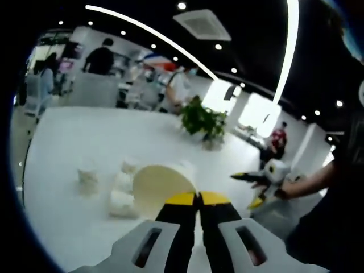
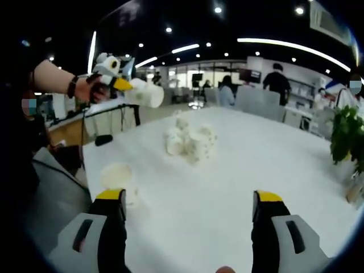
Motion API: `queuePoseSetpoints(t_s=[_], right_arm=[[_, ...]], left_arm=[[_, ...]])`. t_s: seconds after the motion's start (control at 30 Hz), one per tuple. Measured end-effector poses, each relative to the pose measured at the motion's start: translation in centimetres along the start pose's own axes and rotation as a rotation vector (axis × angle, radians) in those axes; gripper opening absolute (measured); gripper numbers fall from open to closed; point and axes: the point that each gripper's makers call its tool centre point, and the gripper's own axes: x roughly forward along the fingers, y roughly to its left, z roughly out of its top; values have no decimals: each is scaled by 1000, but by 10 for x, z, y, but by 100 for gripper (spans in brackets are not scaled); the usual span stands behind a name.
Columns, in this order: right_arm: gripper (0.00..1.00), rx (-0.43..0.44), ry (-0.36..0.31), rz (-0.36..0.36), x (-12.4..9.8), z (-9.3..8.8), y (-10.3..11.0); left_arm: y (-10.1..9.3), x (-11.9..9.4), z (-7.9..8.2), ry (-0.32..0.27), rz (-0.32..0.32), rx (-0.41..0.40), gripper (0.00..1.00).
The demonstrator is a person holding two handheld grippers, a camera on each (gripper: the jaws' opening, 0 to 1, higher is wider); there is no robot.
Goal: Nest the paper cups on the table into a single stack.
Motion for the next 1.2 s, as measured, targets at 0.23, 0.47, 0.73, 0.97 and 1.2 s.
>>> queuePoseSetpoints(t_s=[0.23,0.47,0.73,0.97,1.2], right_arm=[[90,1,1,-4,0,-1,1],[89,17,-7,-23,-3,2,-2],[88,17,-16,-17,-3,7,0],[88,20,-23,-15,-2,8,3],[87,37,-33,-7,-1,6,8]], left_arm=[[-19,4,16,36,-58,87,0],[-39,3,47,35,-114,109,0],[-63,-2,56,138,-165,208,0],[-80,-4,42,271,-169,308,0],[-88,-2,23,364,-173,376,0]])
